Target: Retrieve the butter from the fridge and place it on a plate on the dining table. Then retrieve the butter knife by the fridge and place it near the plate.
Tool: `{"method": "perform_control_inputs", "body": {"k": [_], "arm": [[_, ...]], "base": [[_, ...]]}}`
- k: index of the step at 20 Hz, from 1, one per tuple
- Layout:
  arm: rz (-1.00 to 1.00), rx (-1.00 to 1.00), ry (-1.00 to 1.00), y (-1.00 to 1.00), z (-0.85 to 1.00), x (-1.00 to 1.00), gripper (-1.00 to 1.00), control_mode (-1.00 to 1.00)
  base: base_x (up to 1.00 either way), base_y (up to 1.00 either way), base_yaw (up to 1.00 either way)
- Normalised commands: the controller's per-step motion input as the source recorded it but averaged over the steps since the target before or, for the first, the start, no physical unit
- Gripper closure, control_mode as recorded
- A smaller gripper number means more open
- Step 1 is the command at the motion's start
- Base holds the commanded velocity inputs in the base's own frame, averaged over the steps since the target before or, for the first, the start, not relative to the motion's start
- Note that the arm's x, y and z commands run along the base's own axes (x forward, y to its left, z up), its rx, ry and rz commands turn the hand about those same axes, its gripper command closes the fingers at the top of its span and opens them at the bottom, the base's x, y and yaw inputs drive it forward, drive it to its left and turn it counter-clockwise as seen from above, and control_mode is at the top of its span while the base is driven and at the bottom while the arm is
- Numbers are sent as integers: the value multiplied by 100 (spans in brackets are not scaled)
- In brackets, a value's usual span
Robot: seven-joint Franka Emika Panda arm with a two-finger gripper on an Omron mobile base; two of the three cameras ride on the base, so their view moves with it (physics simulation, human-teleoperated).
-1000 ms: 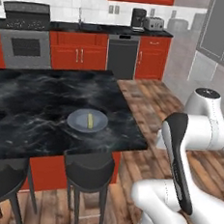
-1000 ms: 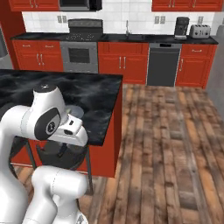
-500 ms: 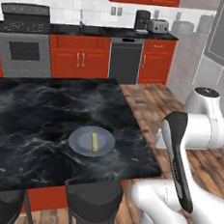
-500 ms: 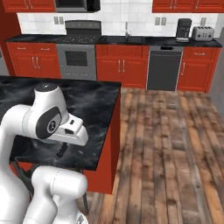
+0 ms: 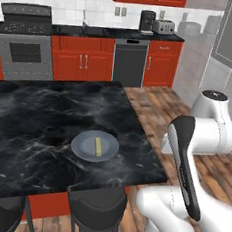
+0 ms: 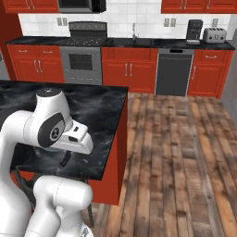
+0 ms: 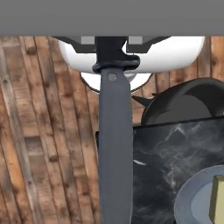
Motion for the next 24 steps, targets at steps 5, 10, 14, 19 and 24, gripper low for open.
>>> {"method": "perform_control_inputs", "body": {"k": [5,10,14,19,24], "arm": [[0,0,0,21,0,34,100,-100],[0,0,0,42,0,73,100,-100],[0,0,0,18,-2,74,100,-100],[0,1,1,15,-6,62,100,-100],[1,0,0,-3,-6,26,100,-100]], "base": [[7,5,0],[0,0,0],[0,0,0],[0,0,0],[0,0,0]]}}
